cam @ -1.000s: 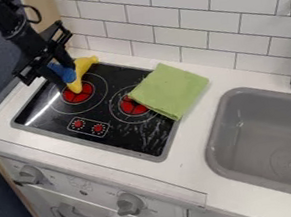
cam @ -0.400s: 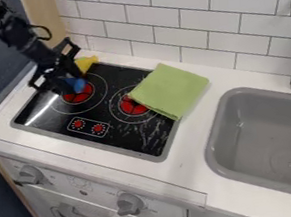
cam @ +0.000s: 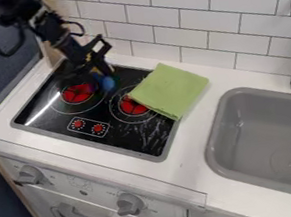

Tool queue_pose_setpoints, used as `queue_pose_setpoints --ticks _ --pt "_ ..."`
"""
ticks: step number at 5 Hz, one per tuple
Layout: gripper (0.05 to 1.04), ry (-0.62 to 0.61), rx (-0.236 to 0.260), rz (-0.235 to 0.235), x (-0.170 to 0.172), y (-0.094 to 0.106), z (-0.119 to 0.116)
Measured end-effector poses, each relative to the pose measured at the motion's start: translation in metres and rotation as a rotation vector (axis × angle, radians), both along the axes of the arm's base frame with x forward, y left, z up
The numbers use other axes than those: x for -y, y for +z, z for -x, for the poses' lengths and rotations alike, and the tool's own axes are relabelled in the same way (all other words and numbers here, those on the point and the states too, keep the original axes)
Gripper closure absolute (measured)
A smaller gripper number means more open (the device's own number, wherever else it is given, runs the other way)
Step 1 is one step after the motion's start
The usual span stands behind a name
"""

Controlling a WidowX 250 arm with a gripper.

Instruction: Took the blue fork and placed it on the right burner

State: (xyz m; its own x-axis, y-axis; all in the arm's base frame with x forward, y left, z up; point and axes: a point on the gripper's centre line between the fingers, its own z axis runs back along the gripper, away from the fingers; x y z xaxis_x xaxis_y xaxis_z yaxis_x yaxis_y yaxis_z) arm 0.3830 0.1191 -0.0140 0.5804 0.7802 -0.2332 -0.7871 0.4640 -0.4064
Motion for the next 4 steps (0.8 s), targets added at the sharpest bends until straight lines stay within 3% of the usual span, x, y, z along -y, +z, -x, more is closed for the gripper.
queue_pose_setpoints --ticks 2,3,4 --pt "0.749 -0.085 -0.008 0.004 0.034 -0.006 -0.001" --pt "0.920 -0.134 -0.005 0.003 0.052 -0.006 -0.005" --pt "0.985 -0.197 -0.006 0.002 0.076 -0.006 -0.008"
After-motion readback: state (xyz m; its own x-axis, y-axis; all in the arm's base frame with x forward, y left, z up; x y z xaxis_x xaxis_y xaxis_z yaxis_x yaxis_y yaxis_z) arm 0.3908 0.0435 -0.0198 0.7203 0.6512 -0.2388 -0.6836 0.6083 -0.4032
